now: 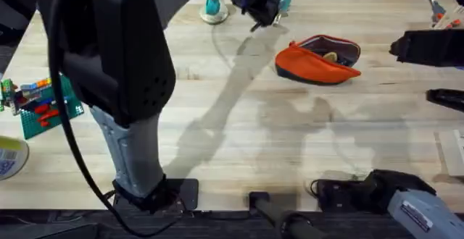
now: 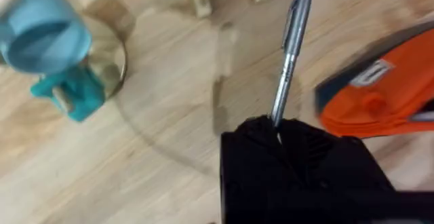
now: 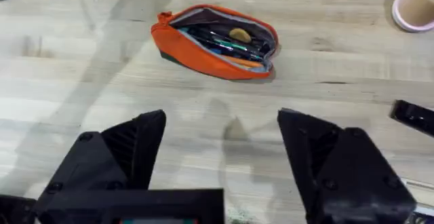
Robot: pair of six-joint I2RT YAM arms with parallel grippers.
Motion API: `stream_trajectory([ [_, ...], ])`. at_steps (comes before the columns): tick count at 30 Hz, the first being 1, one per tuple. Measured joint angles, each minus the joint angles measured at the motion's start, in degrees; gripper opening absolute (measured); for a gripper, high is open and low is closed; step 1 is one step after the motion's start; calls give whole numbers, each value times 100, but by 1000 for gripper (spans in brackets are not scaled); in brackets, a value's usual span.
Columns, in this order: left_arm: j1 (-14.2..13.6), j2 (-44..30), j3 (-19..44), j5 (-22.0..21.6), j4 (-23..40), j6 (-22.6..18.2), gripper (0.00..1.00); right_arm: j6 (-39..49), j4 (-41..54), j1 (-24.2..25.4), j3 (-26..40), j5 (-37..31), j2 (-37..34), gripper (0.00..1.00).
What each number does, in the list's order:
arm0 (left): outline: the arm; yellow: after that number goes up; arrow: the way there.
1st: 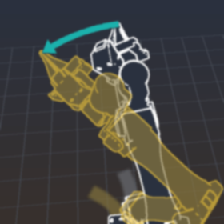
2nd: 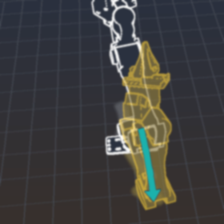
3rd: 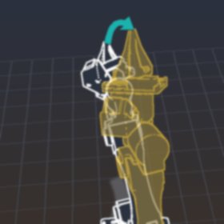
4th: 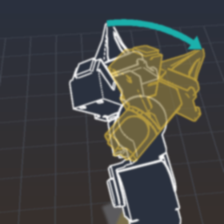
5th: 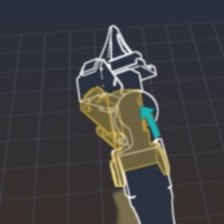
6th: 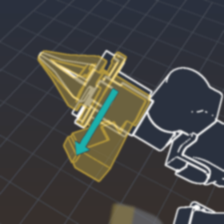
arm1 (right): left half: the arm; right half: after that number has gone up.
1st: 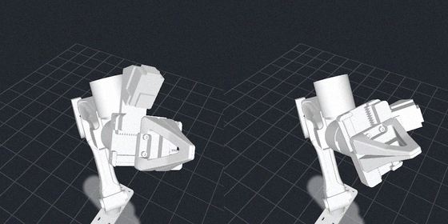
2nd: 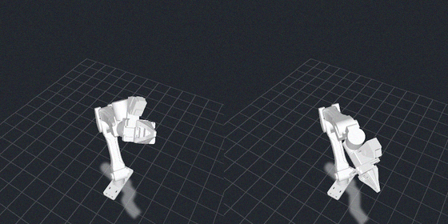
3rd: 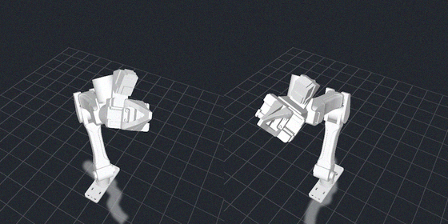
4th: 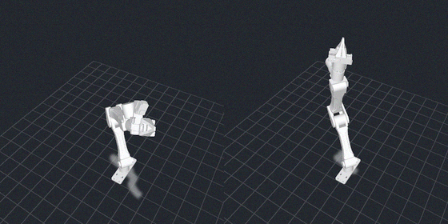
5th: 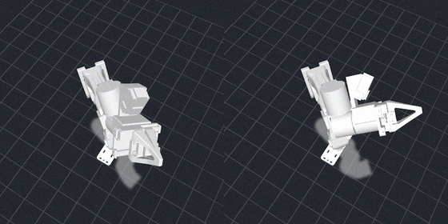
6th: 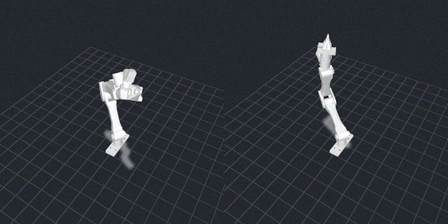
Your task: Unzip the bag, pick up the pens from the table one at a time and place them inside, then zip the bag closed.
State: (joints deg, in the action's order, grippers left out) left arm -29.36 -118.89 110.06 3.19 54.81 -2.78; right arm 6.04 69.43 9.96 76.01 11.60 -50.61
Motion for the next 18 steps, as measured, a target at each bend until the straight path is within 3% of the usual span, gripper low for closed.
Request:
stream_trajectory([
  [13, -16, 0, 332, 2332, -70, -1594, 42, 0, 0, 0, 0, 0, 0, 997],
  [18, -172, 0, 332, 2808, -81, -2103, 42, 0, -2, 0, 0, 0, 0, 996],
])
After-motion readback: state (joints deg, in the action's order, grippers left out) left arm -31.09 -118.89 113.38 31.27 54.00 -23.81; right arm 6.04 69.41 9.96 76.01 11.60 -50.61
